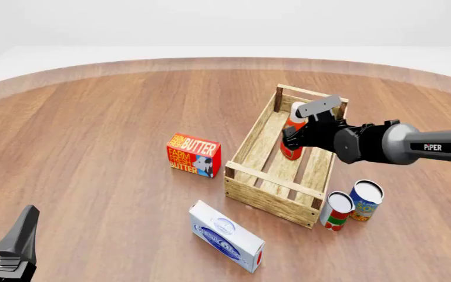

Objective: Pick up the ketchup, and put it in the wooden tray.

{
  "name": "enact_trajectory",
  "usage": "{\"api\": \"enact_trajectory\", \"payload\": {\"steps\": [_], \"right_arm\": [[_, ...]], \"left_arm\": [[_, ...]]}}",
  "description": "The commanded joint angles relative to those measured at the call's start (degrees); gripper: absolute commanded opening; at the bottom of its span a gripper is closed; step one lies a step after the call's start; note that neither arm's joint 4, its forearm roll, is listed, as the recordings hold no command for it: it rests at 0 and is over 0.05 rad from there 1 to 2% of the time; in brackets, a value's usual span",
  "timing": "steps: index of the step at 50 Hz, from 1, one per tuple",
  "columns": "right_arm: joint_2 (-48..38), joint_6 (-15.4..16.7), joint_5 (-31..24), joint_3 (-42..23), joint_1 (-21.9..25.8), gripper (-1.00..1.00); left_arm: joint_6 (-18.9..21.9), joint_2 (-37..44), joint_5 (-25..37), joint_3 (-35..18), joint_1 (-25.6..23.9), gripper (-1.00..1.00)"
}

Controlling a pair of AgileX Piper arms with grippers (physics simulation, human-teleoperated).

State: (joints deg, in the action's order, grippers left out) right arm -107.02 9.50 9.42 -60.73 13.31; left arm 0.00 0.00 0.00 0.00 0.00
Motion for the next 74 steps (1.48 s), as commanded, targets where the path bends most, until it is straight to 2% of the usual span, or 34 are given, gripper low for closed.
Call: {"api": "enact_trajectory", "payload": {"steps": [1,11,34,52,58,74], "right_arm": [[4.29,0.11,-0.68,1.68,0.21,1.00],[10.32,0.01,-0.95,5.64,0.97,1.00],[24.47,-2.99,-1.43,18.11,1.80,1.00],[38.85,-3.91,-3.03,30.38,-0.80,1.00],[45.61,-4.35,-6.49,33.47,-2.92,1.00],[68.30,-1.46,-19.39,45.76,-5.43,1.00]], "left_arm": [[0.00,0.00,0.00,0.00,0.00,1.00],[0.00,0.00,0.00,0.00,0.00,1.00],[0.00,0.00,0.00,0.00,0.00,1.00],[0.00,0.00,0.00,0.00,0.00,1.00],[0.00,0.00,0.00,0.00,0.00,1.00],[0.00,0.00,0.00,0.00,0.00,1.00]]}}
